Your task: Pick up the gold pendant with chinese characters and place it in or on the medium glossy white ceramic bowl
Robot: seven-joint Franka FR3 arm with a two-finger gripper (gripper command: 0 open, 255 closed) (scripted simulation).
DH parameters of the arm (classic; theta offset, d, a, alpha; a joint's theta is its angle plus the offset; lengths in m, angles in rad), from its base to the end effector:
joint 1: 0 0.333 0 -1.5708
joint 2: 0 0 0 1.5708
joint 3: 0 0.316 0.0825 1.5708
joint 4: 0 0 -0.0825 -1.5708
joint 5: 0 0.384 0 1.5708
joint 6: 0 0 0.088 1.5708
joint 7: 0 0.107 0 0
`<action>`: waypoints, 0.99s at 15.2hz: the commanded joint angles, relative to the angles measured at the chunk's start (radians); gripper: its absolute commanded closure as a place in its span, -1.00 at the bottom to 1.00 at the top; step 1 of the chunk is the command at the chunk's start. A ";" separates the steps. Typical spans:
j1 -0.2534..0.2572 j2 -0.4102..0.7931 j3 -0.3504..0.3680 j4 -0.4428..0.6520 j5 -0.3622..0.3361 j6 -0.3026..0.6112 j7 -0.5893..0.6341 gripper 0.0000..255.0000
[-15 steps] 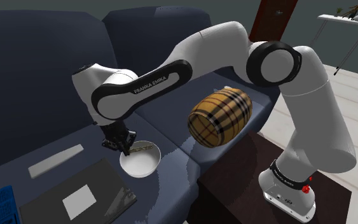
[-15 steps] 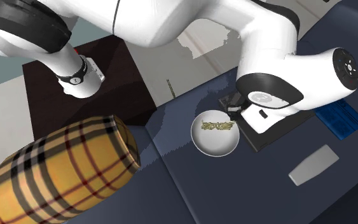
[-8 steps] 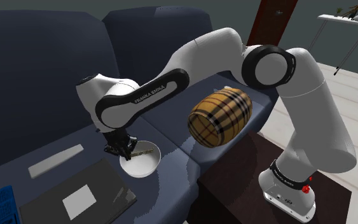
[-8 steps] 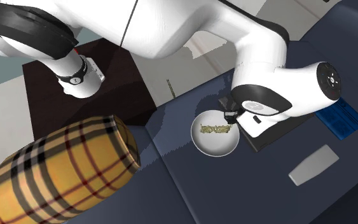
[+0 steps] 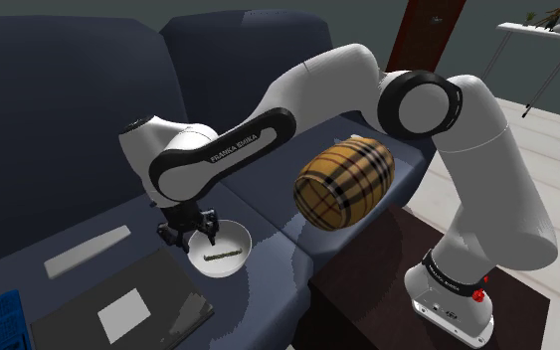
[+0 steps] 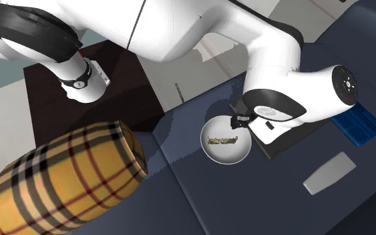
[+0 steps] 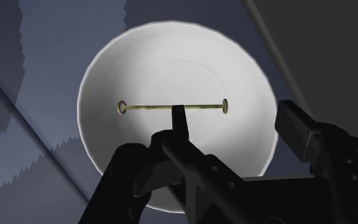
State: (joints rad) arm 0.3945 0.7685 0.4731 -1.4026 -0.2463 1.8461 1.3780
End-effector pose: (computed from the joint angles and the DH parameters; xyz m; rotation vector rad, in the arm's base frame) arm 0.5102 0.4763 0.2641 2.8688 -0.7184 -0.2993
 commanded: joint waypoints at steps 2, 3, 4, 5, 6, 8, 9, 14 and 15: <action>0.000 0.000 0.000 0.000 0.000 0.000 0.000 -1.00; 0.000 0.000 0.000 0.000 0.000 0.000 0.000 -1.00; 0.000 0.000 0.000 0.000 0.000 0.000 0.000 -1.00; 0.003 -0.004 0.002 0.028 0.003 -0.031 -0.003 -1.00; 0.006 -0.007 0.004 0.059 0.007 -0.063 -0.006 -1.00; 0.014 -0.007 0.006 0.120 0.011 -0.123 -0.012 -1.00; 0.014 -0.007 0.006 0.120 0.011 -0.123 -0.012 -1.00; 0.014 -0.007 0.006 0.120 0.011 -0.123 -0.012 -1.00; 0.014 -0.007 0.006 0.120 0.011 -0.123 -0.012 -1.00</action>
State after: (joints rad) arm 0.4086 0.7613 0.4786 -1.2825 -0.2357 1.7235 1.3661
